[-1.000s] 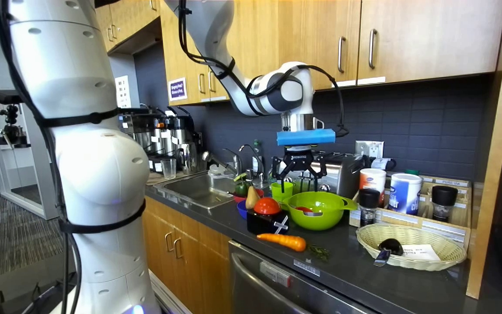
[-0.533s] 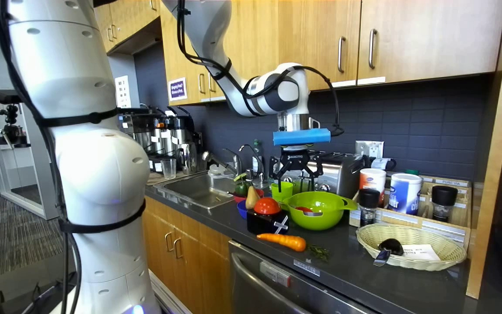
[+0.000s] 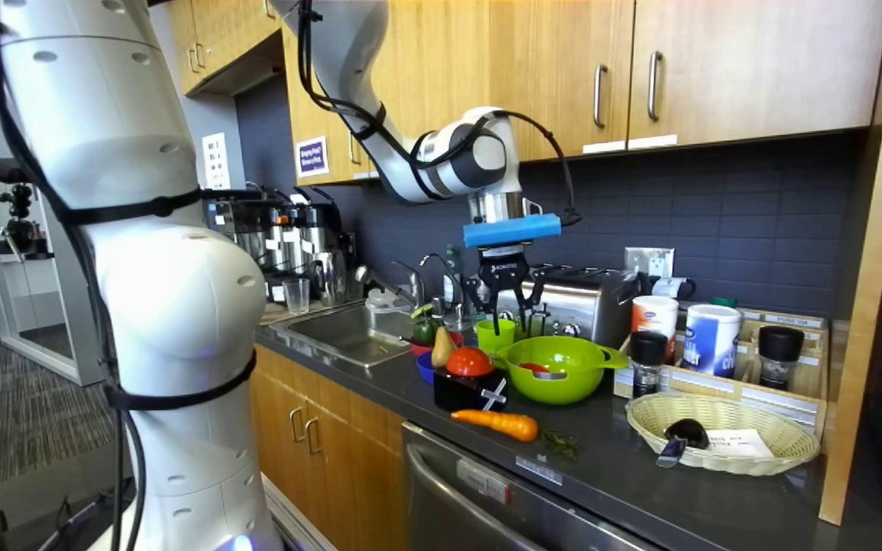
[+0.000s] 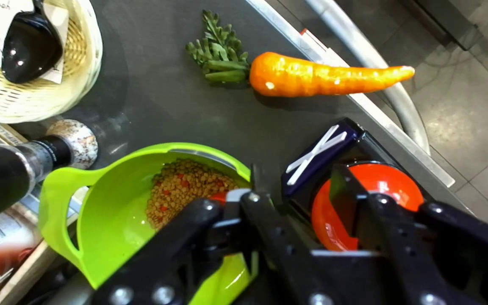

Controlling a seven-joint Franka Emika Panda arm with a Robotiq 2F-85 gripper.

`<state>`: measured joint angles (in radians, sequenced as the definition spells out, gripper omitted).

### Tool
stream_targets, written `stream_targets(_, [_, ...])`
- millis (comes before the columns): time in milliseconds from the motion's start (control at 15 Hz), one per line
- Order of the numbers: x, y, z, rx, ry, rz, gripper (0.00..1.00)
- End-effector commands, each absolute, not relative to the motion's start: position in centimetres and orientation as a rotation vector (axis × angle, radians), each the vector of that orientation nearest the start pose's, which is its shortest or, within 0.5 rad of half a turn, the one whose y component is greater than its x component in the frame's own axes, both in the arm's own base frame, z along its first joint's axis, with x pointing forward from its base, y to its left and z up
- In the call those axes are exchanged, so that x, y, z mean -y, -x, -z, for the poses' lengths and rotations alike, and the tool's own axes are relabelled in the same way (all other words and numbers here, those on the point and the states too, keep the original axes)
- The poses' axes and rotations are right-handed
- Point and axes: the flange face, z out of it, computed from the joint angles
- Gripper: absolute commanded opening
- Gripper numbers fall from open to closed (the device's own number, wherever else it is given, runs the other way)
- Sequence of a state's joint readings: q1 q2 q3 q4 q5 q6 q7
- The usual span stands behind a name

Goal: Remove the spoon from the green bowl, put it in the white basket and then lift the orange plush toy.

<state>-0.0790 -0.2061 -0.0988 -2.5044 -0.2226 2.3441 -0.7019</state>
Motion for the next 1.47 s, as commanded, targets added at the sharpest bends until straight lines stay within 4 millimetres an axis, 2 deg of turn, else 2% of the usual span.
stream_targets(0, [6.2, -43.2, -36.6, 1.152, 3.111, 0.019, 0.13])
stream_targets(133, [5.3, -43.0, -36.2, 1.193, 3.089, 0.034, 0.01])
stream_targets(200, [4.8, -42.8, -36.1, 1.211, 3.077, 0.043, 0.00])
stream_targets(533, [2.8, -42.0, -35.3, 1.288, 3.037, 0.125, 0.00])
stream_targets(933, [1.2, -41.3, -35.2, 1.323, 3.015, 0.248, 0.00])
stream_targets(1400, [-0.4, -40.9, -34.1, 1.306, 2.968, 0.235, 0.00])
